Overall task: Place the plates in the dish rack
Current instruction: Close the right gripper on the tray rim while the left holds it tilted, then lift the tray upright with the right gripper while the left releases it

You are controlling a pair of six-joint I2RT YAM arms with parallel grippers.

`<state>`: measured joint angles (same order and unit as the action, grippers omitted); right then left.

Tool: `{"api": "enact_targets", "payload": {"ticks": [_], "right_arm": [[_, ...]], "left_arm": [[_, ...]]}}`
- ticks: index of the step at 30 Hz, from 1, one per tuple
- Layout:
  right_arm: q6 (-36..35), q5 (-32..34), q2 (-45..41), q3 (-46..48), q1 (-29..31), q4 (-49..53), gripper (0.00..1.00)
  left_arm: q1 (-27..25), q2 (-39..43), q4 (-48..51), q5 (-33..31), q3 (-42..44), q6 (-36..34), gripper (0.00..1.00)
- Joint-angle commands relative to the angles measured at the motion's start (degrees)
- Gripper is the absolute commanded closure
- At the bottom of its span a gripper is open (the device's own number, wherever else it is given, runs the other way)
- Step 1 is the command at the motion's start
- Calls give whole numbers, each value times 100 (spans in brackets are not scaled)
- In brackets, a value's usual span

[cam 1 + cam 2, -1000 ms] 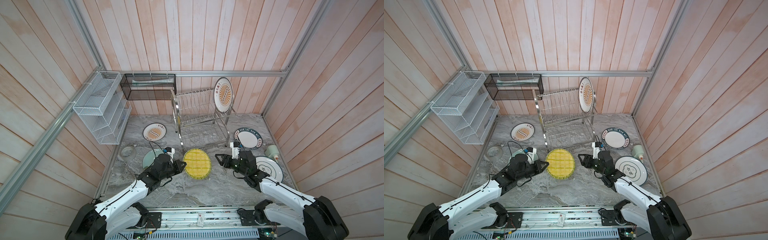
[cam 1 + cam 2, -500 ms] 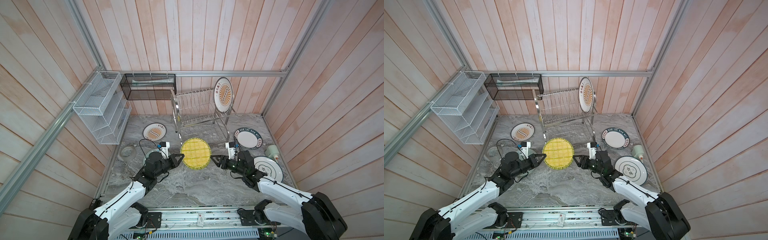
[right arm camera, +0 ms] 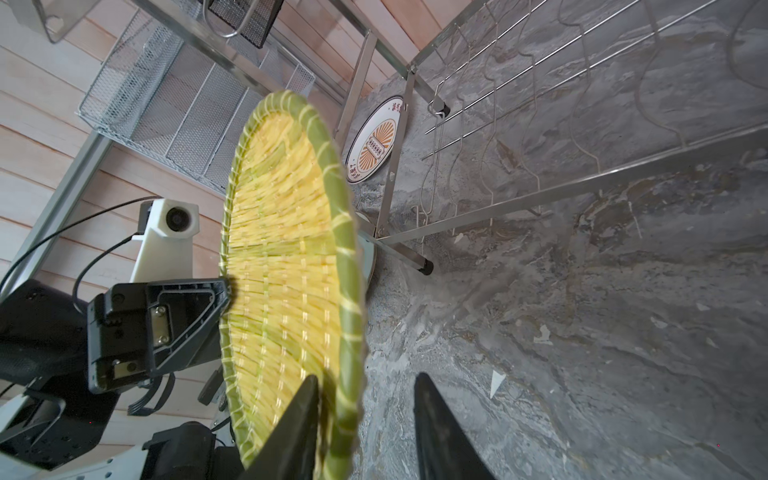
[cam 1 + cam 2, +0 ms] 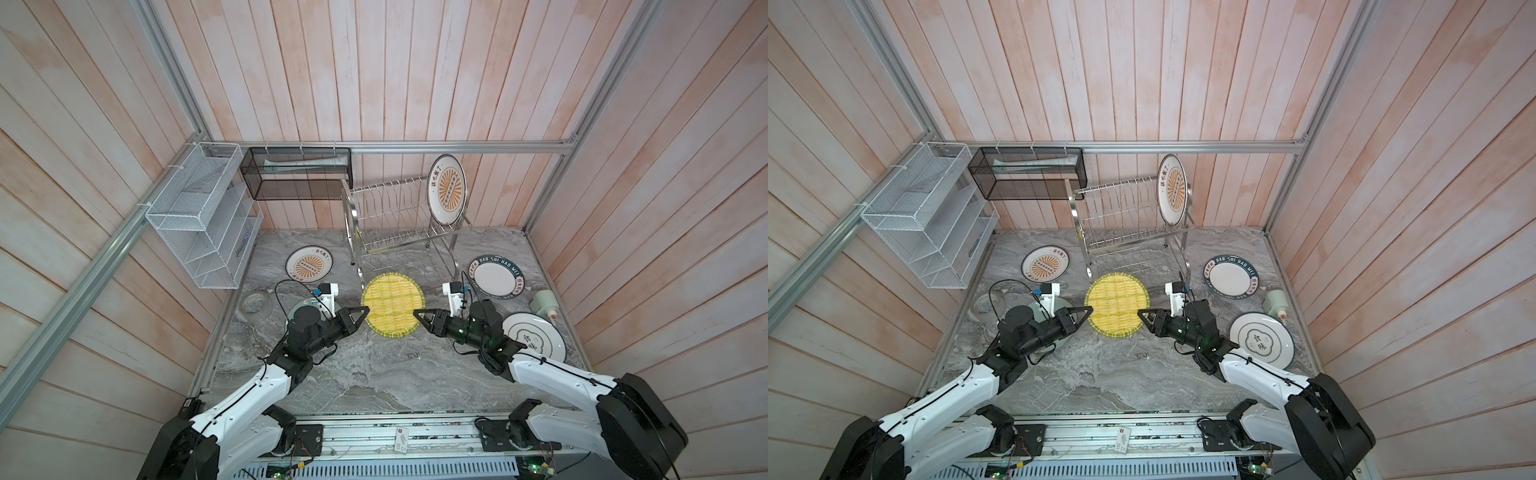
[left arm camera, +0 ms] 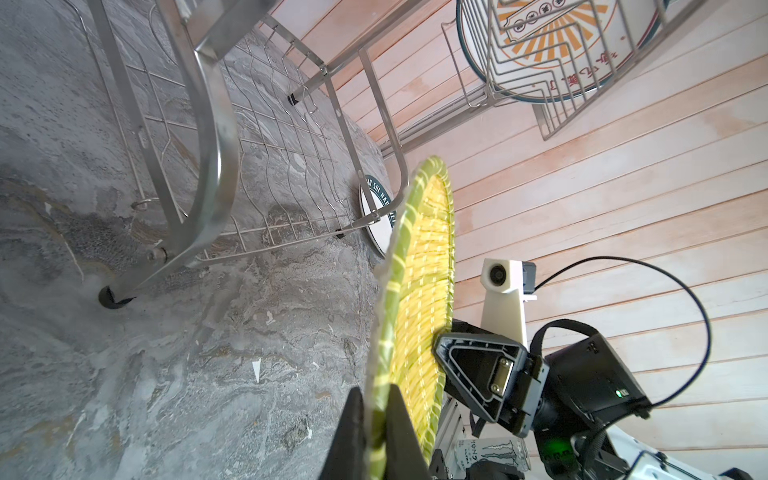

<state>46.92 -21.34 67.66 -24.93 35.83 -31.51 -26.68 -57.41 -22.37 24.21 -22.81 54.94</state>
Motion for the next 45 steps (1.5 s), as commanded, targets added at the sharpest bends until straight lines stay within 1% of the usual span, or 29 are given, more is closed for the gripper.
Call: {"api": "enact_targets", "payload": {"ticks": [1,3,10,13,14,15,16,17,22,24,26,29,32,35,37,40,45], "right_arm": [[116,-108,85,-237,130,-340,68],[133,-108,119,-286,184,-389,71],[161,-131,152,-400,308,-446,76],[204,-110,38,-390,328,-429,80],[212,-93,-2,-390,336,-401,83],[221,-78,-47,-403,344,-363,89],[205,-48,-87,-416,352,-302,97],[204,-25,-120,-420,354,-264,100],[118,178,-354,-321,372,-18,100],[108,379,-478,-238,363,77,100],[51,558,-655,-210,363,273,100],[11,725,-829,-147,363,352,100],[-12,817,-927,-120,363,433,100],[-46,959,-985,-124,363,530,100],[-71,1036,-1001,-131,363,569,100],[-87,1112,-1007,-135,363,593,100],[-79,1145,-914,-148,363,533,100]], "left_arm": [[28,93,-513,149,46,79,100],[24,94,-536,162,55,97,100],[30,116,-635,216,75,131,100],[30,85,-642,216,36,81,100],[22,64,-633,217,26,66,100],[27,38,-636,225,0,48,100],[23,0,-636,248,-28,35,100],[24,-32,-609,276,-47,18,100],[22,-242,-499,389,-178,-56,100],[24,-395,-398,440,-331,-117,100],[30,-556,-253,542,-524,-212,97],[10,-673,-318,598,-611,-241,90],[13,-682,-354,567,-615,-227,89],[13,-671,-166,564,-727,-338,86],[16,-628,-22,541,-769,-404,81],[12,-587,87,582,-788,-463,69],[6,-579,316,561,-872,-605,60]]}}
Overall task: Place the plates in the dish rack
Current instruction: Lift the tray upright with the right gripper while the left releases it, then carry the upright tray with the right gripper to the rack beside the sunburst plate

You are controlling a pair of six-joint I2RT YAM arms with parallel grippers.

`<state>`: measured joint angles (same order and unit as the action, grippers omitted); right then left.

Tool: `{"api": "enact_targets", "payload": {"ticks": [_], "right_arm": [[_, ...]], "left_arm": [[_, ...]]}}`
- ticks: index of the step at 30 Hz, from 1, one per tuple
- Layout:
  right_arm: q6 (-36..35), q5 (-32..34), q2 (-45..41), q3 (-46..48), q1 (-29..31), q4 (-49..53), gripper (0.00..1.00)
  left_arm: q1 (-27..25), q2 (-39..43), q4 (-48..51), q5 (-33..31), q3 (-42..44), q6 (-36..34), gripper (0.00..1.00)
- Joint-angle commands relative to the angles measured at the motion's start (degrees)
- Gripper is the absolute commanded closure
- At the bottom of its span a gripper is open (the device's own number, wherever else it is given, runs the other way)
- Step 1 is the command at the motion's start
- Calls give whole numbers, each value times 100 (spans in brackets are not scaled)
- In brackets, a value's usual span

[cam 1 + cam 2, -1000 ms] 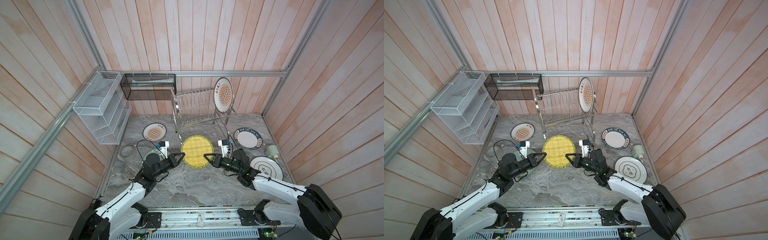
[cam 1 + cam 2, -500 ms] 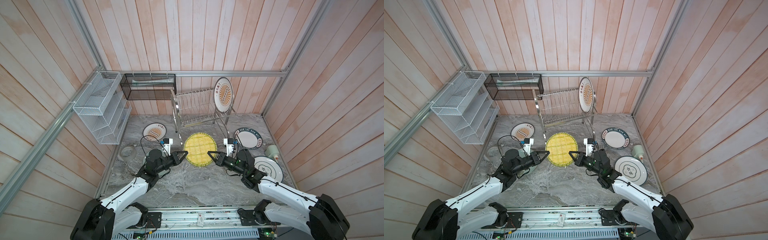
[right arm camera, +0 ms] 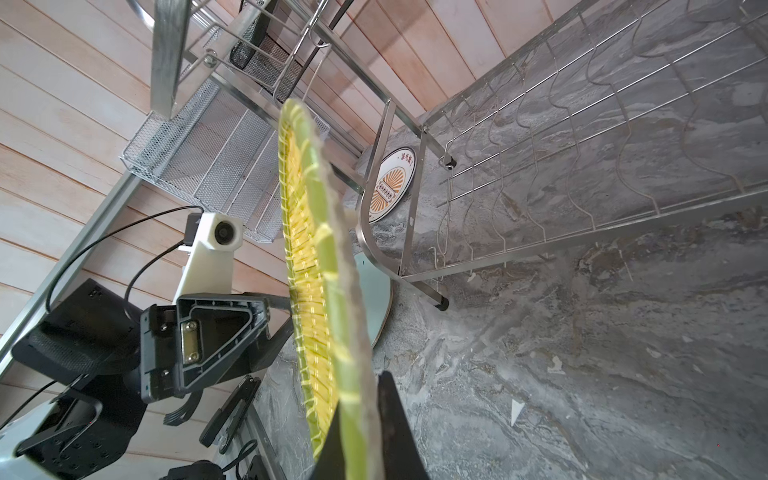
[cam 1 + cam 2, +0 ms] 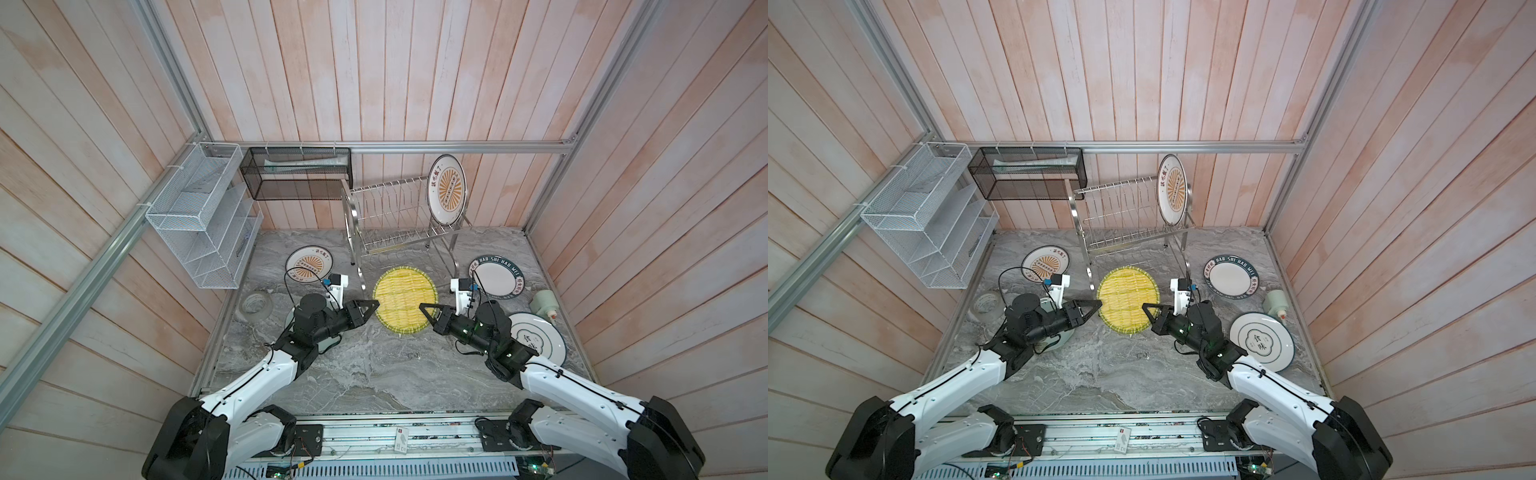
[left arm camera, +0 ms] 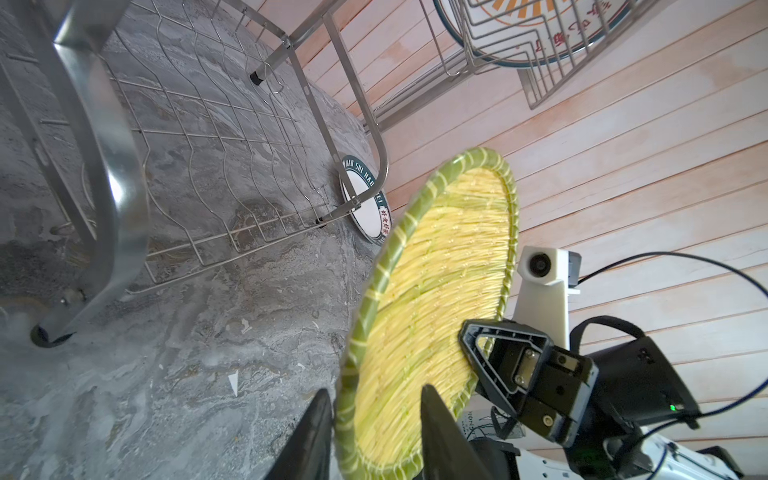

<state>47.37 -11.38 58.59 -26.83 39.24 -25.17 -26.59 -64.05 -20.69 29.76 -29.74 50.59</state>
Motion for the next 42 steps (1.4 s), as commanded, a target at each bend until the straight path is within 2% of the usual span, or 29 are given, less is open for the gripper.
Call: {"api": "enact_targets", "payload": {"ticks": [1,8,15,20,24,30,35,42], "right_arm": [[-143,164,14,46,22,-94,100],[-490,293,-74,-105,22,406,100],[-1241,414,-681,-300,22,1040,100],[-1743,441,-1180,-517,22,1422,100],[-2191,204,-1416,-875,22,1633,100],[-2653,276,-1293,-1746,13,1983,100],[-2801,259,-1263,-2061,13,1647,100],[-3186,724,-1011,-2610,14,1425,100]], "left_arm": [[2,104,189,-17,-182,-199,59],[2,355,663,-286,-198,-425,59],[-3,668,1408,-689,-371,-884,58],[-4,923,1381,-513,-406,-910,59],[-20,1059,1425,-488,-467,-919,59],[-35,1157,1384,-361,-443,-884,59],[-58,1382,1388,-344,-349,-889,59],[-75,1671,1541,-381,-354,-954,59]]}}
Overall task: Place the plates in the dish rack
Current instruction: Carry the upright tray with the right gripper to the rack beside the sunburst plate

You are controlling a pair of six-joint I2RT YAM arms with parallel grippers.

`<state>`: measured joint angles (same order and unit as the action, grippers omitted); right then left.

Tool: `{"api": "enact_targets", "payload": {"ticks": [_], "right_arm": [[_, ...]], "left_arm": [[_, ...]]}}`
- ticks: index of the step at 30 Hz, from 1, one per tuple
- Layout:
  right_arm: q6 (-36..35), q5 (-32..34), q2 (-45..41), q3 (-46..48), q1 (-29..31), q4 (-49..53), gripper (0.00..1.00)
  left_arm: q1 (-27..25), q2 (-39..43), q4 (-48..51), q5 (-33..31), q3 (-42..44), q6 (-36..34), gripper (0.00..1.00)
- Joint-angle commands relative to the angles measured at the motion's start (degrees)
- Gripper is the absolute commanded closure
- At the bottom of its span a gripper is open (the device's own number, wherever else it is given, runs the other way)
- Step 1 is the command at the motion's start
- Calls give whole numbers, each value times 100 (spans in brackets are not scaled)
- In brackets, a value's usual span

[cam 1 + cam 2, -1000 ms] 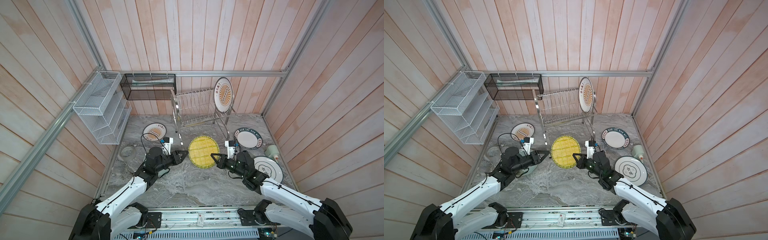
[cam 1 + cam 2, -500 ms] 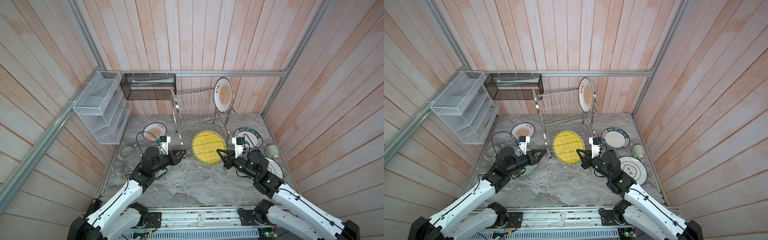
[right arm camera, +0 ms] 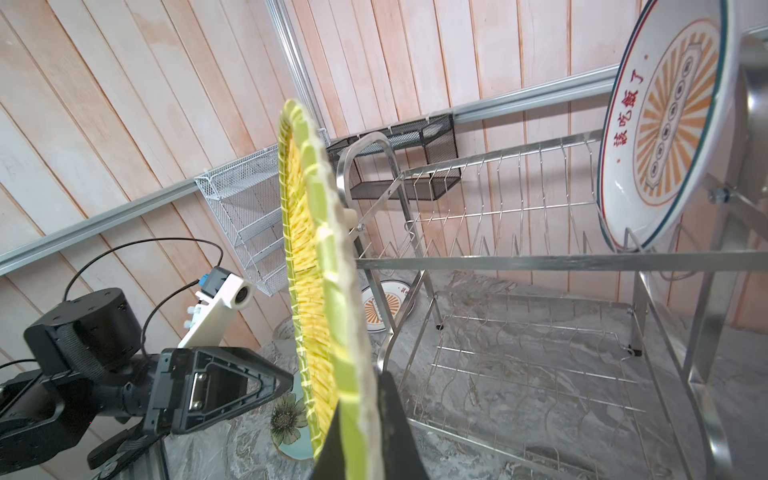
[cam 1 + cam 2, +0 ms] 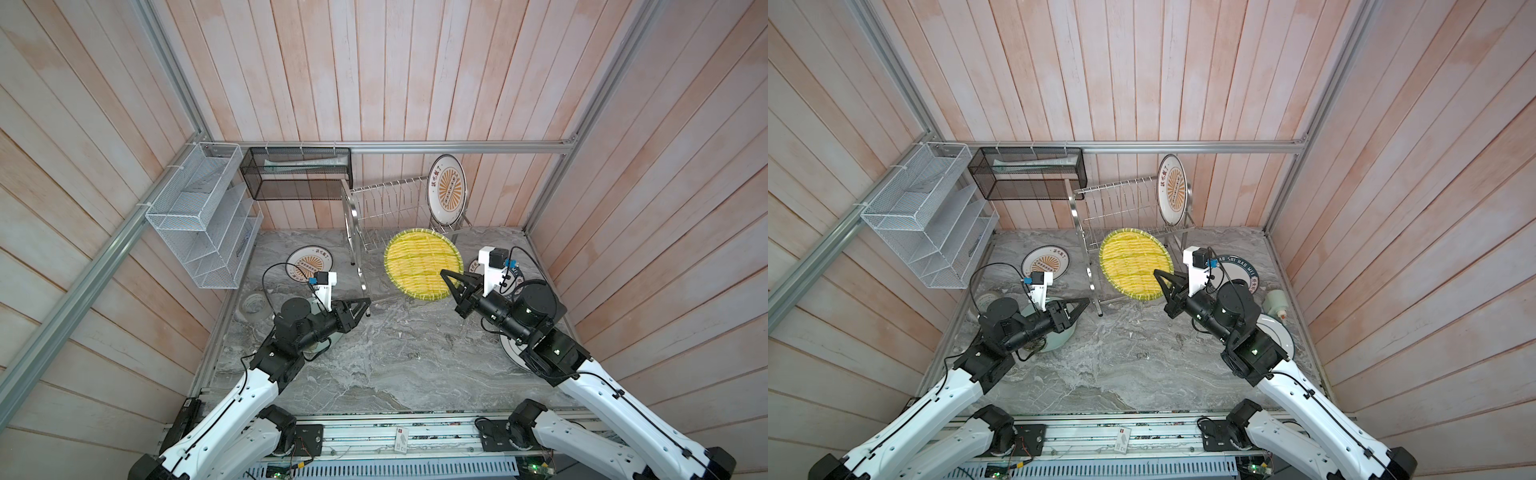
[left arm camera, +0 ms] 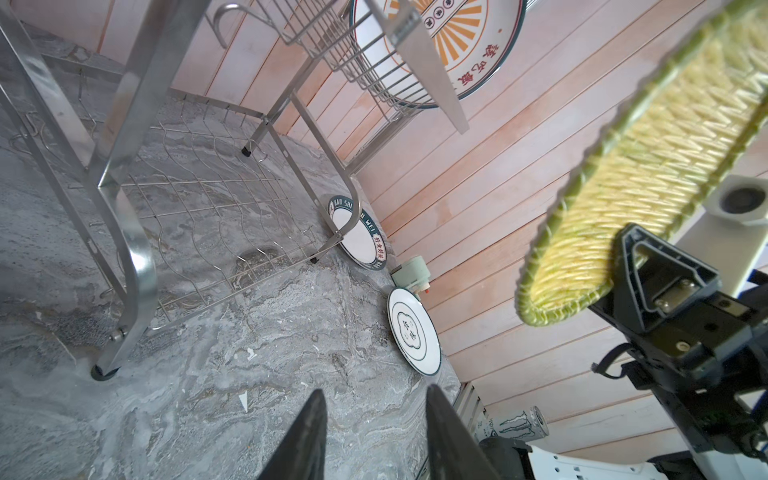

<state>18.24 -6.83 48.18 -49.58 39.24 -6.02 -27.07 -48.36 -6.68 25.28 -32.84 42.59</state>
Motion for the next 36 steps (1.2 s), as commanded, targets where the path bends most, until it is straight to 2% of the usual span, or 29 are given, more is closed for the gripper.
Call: {"api": "enact_targets", "payload": {"ticks": [1,15,24,29,36], "right_arm": [[-321,339,81,-410,13,-511,100],[-1237,1845,1652,-2181,-38,-422,100],[-1439,2693,2659,-3321,-298,67,100],[-1573,2705,3252,-3868,-584,362,100],[-1589,2753,3765,-4076,-848,382,100]], "left_arm": [[-34,123,163,58,-39,-154,59],[-44,427,267,162,0,-128,59],[-52,611,351,188,109,-181,59],[-59,678,350,194,109,-195,59],[-57,738,355,211,172,-205,59]]}}
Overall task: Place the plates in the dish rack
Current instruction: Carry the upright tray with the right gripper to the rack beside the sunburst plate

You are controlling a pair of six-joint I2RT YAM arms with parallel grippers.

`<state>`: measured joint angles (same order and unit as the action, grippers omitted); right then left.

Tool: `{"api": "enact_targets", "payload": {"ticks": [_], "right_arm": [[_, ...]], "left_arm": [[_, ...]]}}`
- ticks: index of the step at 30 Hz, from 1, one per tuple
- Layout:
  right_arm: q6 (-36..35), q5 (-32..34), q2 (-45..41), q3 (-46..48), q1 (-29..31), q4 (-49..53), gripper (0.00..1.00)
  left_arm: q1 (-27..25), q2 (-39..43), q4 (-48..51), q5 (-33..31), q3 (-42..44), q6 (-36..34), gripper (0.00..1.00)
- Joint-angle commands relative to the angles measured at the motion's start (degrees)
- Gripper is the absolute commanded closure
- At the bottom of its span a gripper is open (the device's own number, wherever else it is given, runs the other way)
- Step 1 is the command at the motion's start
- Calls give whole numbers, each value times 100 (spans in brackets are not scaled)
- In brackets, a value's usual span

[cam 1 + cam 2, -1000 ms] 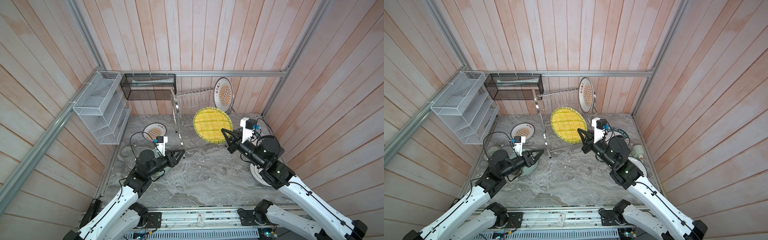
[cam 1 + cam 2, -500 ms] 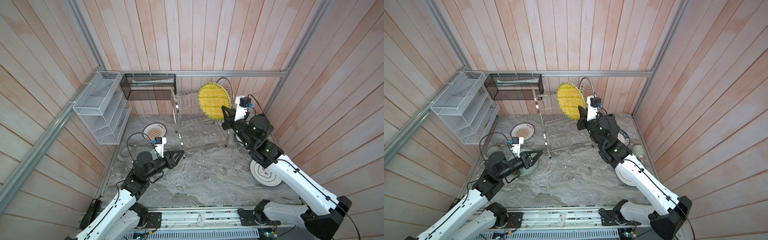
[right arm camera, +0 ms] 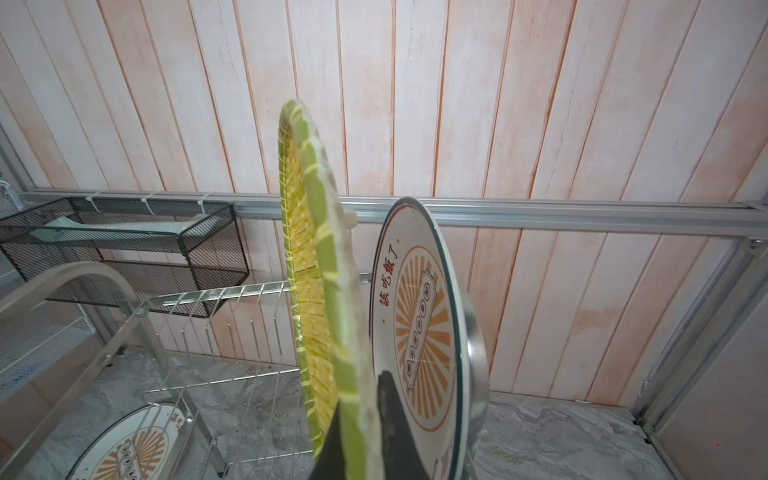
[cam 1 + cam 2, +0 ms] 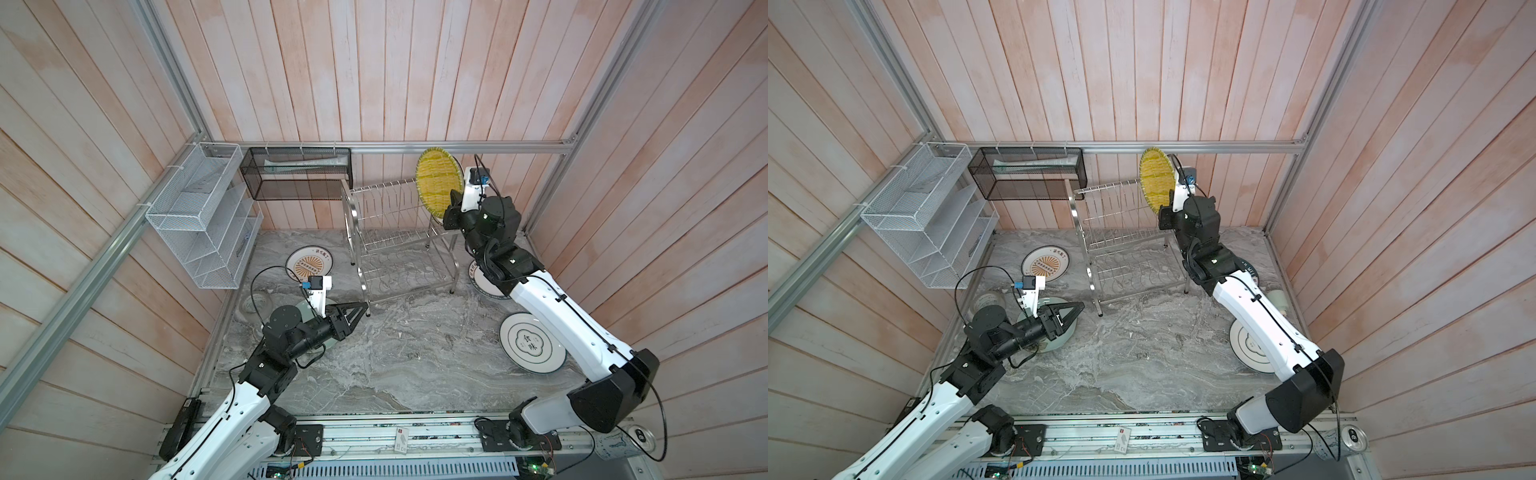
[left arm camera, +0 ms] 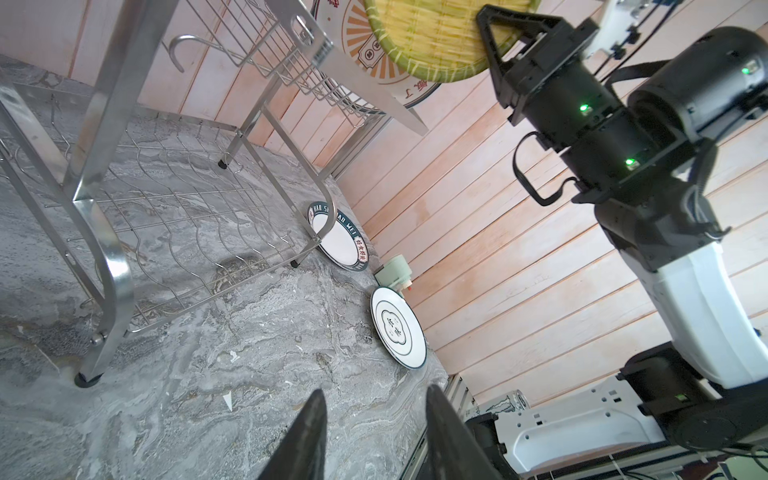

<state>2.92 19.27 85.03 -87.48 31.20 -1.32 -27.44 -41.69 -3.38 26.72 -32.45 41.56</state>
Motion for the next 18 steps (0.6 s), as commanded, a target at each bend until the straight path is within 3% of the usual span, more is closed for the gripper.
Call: {"api": "enact_targets", "payload": {"ticks": [1,18], "right_arm": [[-78,168,127,-295,-52,-87,100],[-182,744,671,-529,-69,0,100]], "left_arm": [[-24,81,30,61,133,-104,59],[-27,163,177,-26,110,-200,59]]}}
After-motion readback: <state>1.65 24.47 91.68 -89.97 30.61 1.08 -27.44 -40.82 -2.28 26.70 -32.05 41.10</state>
